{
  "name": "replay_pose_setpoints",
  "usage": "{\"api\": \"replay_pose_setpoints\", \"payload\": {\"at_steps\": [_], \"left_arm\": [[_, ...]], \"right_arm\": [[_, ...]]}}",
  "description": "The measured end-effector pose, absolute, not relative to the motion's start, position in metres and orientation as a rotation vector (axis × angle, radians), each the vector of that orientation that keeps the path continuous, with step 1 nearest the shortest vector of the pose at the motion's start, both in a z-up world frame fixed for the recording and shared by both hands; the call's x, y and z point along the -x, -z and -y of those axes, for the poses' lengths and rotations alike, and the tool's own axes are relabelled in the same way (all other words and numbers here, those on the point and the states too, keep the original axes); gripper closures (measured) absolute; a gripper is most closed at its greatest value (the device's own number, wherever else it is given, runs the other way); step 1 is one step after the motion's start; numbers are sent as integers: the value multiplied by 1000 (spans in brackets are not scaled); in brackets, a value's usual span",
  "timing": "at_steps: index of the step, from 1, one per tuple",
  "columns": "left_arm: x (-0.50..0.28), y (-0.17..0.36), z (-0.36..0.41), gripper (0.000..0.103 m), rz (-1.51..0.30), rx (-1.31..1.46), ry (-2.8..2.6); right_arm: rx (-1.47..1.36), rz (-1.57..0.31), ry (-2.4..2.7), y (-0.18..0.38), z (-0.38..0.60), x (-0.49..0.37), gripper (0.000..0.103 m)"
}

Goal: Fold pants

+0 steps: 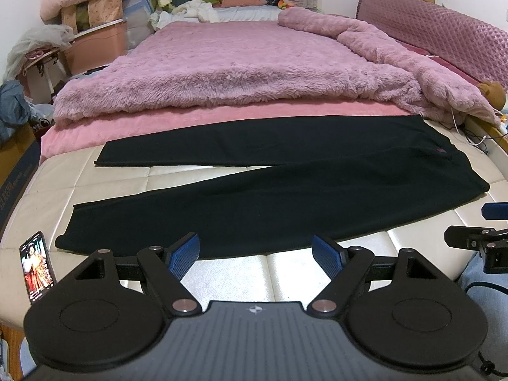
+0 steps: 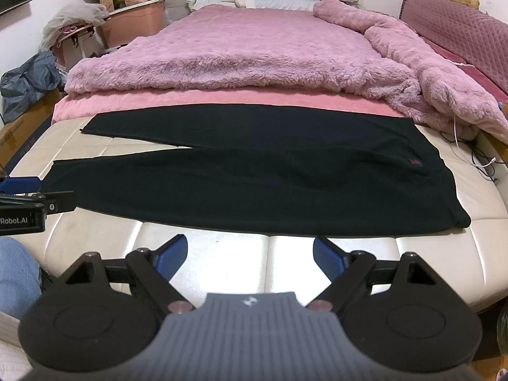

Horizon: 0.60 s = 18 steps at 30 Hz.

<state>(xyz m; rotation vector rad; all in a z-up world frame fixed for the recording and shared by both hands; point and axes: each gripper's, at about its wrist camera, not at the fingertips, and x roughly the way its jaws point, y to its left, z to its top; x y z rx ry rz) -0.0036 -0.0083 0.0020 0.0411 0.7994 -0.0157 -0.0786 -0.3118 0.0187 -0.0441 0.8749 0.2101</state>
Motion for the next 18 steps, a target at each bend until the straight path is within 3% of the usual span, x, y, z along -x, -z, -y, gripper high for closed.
{"api": "replay_pose_setpoints", "payload": {"at_steps": [18], "left_arm": [[1,-6,10,9,-766,-68,32]], "right_arm": [[49,-872,-217,-19,304,78,21]]}}
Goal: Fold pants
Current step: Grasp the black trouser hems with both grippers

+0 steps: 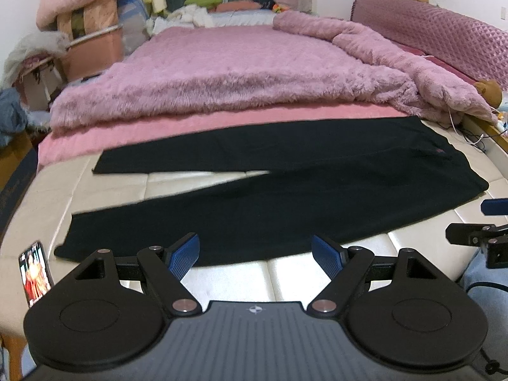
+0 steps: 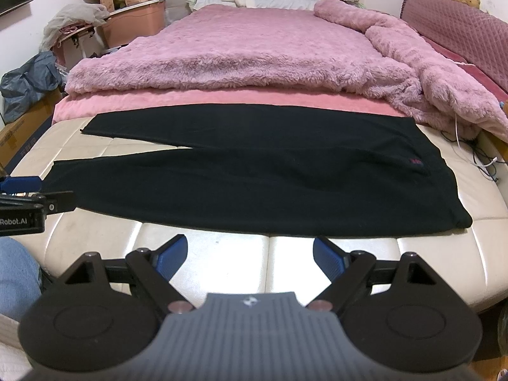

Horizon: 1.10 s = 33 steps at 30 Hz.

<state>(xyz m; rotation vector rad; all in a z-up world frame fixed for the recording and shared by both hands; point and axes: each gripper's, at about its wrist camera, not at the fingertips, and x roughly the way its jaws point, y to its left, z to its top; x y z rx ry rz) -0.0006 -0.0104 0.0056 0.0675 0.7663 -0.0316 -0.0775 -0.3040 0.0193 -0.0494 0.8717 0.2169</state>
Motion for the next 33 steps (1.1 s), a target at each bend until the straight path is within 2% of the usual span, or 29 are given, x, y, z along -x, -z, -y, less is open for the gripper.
{"api": "replay_pose_setpoints", "payload": {"at_steps": [8,12,15,24,26,28,33], "left_arm": [[-26,2,-8,15,-646,-192,81],[-37,19,-18,25,-632,-285,123],[-47,36,-30,27,-644,-341,147],[-63,84,-54,31,-701,-658,251],[-65,94,-61,32,-731,-728,274],[-64,105,-68,32,-763,-794,278],[-60,133,-80,34,-869,-929,260]], "right_arm": [[148,-724,-277,-19,320,58,21],[188,-712,-270,-12,343,34,21],[213,-735,-239,-1,365,14,22],[341,-838,-159,42,428,-45,38],[385,-851,-147,51,437,-55,52],[422,-871,-132,60,445,-62,57],[418,-889,-87,74,464,-68,58]]}}
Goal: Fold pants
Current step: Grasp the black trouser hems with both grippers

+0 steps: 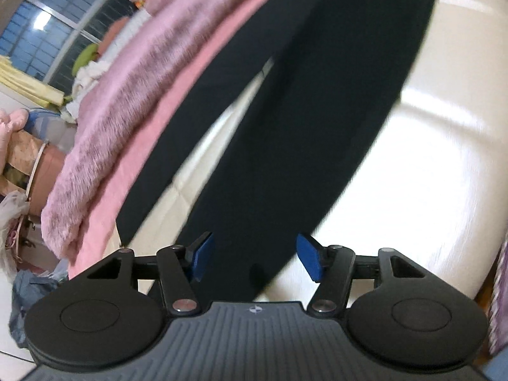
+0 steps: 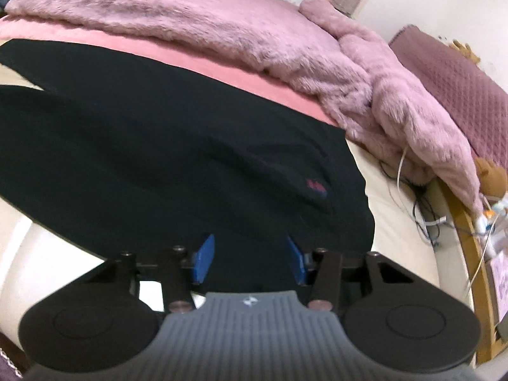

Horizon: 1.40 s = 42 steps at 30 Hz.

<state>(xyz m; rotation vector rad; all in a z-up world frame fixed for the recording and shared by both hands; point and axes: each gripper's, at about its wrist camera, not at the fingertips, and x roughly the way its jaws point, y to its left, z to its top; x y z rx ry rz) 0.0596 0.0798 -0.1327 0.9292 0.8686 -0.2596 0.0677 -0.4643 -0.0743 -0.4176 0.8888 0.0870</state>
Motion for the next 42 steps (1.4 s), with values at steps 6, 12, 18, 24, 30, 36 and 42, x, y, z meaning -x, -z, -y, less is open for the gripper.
{"api": "replay_pose_setpoints", "payload": {"at_steps": [6,12,18,24,30,36,42], "left_arm": [[-60,146,-89,37,-918,-1041,197],[-59,161,-83,47,-904,-1215,163],[-68,166,-79,71,-909,-1166,136],[-73,159,-82,100,-951,-1022,115],[-85,137,-87,101,-951,-875,54],[-88,124,-85,101,-932,-840,15],[-95,116,-85,102,-934,-800,-31]], "right_arm": [[415,-935,-59,87,478,-70,58],[409,-946,-33,87,484,-72,58],[442,-962,-25,88,490,-73,58],[611,-922,-117,83,494,-63,58],[915,-917,-283,90,487,-48,78],[1097,-930,-426,103,488,-37,78],[1192,-942,-450,120,494,-39,78]]}}
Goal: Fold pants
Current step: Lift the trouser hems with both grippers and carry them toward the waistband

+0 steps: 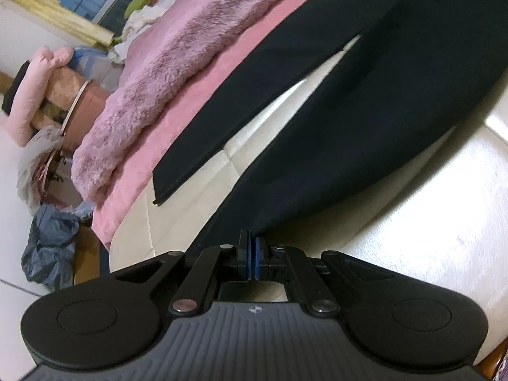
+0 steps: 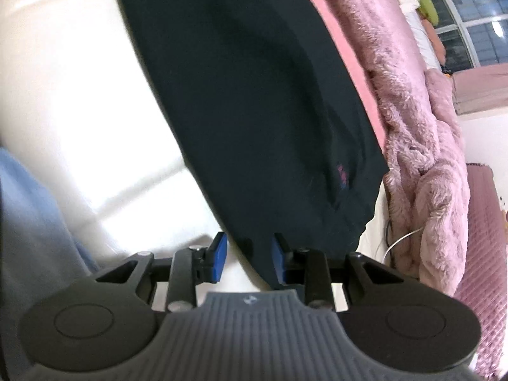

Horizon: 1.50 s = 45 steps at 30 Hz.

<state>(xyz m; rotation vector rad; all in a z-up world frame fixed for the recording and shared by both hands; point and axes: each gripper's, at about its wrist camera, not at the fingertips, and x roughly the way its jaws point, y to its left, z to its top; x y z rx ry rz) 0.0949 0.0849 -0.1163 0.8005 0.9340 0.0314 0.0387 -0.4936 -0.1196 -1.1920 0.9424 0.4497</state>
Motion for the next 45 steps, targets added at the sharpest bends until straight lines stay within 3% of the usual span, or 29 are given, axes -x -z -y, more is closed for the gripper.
{"api": "replay_pose_setpoints", "payload": {"at_steps": [6,7,8,9,19,31,45], "left_arm": [[-100,106,-85,102,-933,-729,-78],[-100,105,-84,102,-933,-722,-86],[-102,104,-85,102,-932,-714,-92],[-101,103,-85,102,-931,-707,-97],[-132,68,-91,102,-881,-686,-148],[-239,40,-99,102,-888,-763,-192],[-363,98,-111,102,-1064,-777,-164]], "right_arm": [[1284,-931,-482,140,495,-42,85],[1285,-926,-480,141,496,-43,88],[1281,-925,-473,141,497,-45,101],[1281,-925,-460,142,497,-47,103],[1138,-793,-333,86,505,-76,103],[1061,-701,-220,30,486,-198,103],[967,-862,-217,88,466,-356,103]]}}
